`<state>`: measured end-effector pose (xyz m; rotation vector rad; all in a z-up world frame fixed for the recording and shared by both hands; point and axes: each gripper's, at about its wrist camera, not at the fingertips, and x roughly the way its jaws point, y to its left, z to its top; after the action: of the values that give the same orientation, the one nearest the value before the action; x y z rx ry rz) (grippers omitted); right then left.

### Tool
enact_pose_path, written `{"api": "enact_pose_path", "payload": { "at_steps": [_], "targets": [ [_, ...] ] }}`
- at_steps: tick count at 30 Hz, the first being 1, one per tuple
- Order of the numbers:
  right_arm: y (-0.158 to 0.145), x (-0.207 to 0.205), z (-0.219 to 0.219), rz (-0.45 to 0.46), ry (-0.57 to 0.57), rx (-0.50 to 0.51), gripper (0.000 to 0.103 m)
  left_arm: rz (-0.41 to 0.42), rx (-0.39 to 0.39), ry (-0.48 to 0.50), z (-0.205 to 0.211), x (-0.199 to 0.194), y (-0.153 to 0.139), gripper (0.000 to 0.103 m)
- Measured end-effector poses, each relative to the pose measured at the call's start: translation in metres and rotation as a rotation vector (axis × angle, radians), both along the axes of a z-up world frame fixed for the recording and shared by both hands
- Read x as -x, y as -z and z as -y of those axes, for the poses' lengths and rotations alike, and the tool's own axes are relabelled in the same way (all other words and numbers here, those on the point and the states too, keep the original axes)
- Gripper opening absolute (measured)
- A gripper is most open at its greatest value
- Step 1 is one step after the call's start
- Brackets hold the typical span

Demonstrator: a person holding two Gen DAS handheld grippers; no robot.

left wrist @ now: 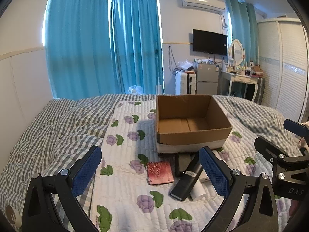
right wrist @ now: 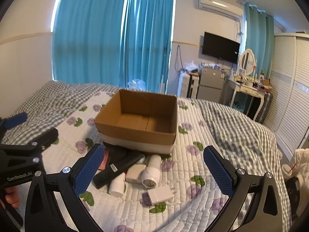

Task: Organize rigid objects
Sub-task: 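Reach both tools toward the items in front of the cardboard box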

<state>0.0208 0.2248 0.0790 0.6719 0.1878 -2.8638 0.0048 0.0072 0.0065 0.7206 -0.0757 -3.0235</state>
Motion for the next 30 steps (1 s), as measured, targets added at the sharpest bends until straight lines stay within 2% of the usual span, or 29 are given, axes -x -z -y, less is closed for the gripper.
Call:
{"api": "enact_pose_path", "payload": {
  "at_steps": [5,10,12,14,18,20,23,24,26,28,30],
  "targets": [
    [-0.013,-0.003,-0.006,-0.01,-0.004,-0.029,0.103,0.004,0.017,0.0,-0.009,0.006,-0.008,0.103],
    [-0.001,0.019,-0.015,0.072,-0.013,-0.055,0.103,0.172,0.101,-0.015,-0.023,0.041,0.02,0.103],
    [0.015,0.033,-0.016,0.14,-0.037,-0.069,0.103,0.233,0.109,-0.012,-0.026,0.052,0.036,0.103],
    [0.04,0.05,-0.018,0.232,-0.075,-0.041,0.103,0.294,0.108,-0.009,-0.029,0.062,0.054,0.103],
    [0.093,0.075,-0.016,0.396,-0.067,-0.083,0.103,0.353,0.118,0.004,-0.034,0.068,0.079,0.103],
    [0.122,0.087,-0.014,0.497,-0.059,-0.132,0.094,0.385,0.12,0.004,-0.036,0.074,0.089,0.103],
    [0.146,0.1,-0.018,0.597,-0.046,-0.142,0.083,0.427,0.129,0.007,-0.04,0.081,0.1,0.103],
    [0.148,0.103,-0.019,0.614,-0.044,-0.138,0.08,0.441,0.131,0.016,-0.042,0.084,0.104,0.103],
    [0.153,0.104,-0.024,0.631,-0.038,-0.126,0.058,0.475,0.121,0.047,-0.049,0.091,0.112,0.101],
    [0.152,0.104,-0.027,0.623,-0.038,-0.105,0.054,0.501,0.12,0.068,-0.056,0.098,0.118,0.1],
    [0.148,0.102,-0.03,0.603,-0.024,-0.091,0.054,0.517,0.14,0.083,-0.064,0.103,0.124,0.09]
  ]
}}
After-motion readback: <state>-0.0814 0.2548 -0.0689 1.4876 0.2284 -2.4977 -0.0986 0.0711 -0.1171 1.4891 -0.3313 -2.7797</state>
